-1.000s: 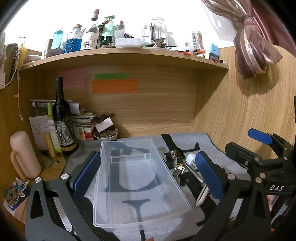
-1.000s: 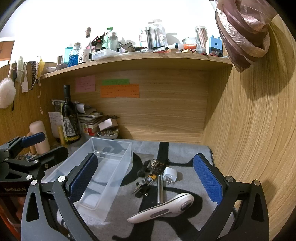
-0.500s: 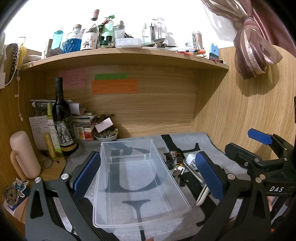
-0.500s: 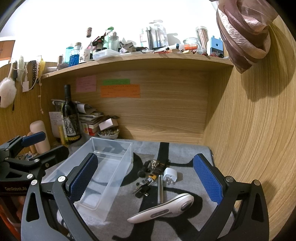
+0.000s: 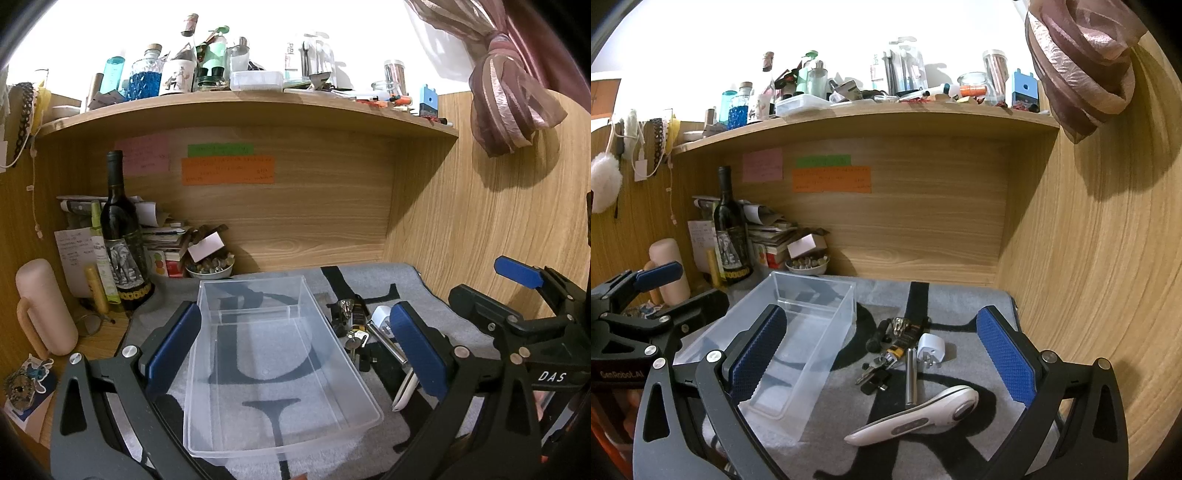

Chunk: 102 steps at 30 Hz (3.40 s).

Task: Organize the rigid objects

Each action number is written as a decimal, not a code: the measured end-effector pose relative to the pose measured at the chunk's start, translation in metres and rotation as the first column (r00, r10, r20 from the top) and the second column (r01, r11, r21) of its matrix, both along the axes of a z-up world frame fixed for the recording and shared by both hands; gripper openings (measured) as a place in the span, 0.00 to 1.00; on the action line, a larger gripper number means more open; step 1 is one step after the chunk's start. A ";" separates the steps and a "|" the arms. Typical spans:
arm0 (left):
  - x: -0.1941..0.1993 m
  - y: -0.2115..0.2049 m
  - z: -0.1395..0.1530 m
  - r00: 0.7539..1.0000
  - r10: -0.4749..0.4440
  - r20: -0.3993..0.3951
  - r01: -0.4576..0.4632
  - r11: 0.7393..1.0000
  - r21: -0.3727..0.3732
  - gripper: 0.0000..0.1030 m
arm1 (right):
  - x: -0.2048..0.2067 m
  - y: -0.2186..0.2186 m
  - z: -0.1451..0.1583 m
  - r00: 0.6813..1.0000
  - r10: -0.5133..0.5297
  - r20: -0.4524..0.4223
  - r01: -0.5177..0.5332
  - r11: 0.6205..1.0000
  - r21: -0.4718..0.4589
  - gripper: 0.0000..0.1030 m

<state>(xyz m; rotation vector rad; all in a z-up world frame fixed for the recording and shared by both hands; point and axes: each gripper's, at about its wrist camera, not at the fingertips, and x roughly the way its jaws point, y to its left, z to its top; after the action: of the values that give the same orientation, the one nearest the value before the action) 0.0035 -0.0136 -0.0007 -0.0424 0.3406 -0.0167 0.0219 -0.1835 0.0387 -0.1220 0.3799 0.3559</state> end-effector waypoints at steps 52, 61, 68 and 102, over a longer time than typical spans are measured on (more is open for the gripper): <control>0.102 0.106 -0.091 0.819 0.006 -0.574 -0.087 0.990 -0.113 0.09 | 0.192 -0.017 -0.086 0.869 -0.032 -0.494 -0.024 0.994 -0.106 0.62; 0.101 0.107 -0.092 0.823 0.005 -0.569 -0.083 0.990 -0.111 0.09 | 0.206 -0.007 -0.102 0.824 -0.037 -0.565 -0.065 0.985 -0.158 0.62; 0.100 0.107 -0.092 0.827 0.008 -0.563 -0.084 0.990 -0.109 0.09 | 0.217 -0.002 -0.122 0.785 -0.054 -0.617 -0.081 0.979 -0.189 0.62; 0.100 0.104 -0.091 0.829 0.017 -0.559 -0.084 0.992 -0.094 0.09 | 0.177 0.021 -0.056 0.886 0.059 -0.460 -0.137 0.981 -0.137 0.34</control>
<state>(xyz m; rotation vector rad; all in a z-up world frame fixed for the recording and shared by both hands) 0.1031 0.0901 -0.0919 -0.1738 0.9297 0.0305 0.1992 -0.1622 -0.0172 -0.2233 0.8727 0.4538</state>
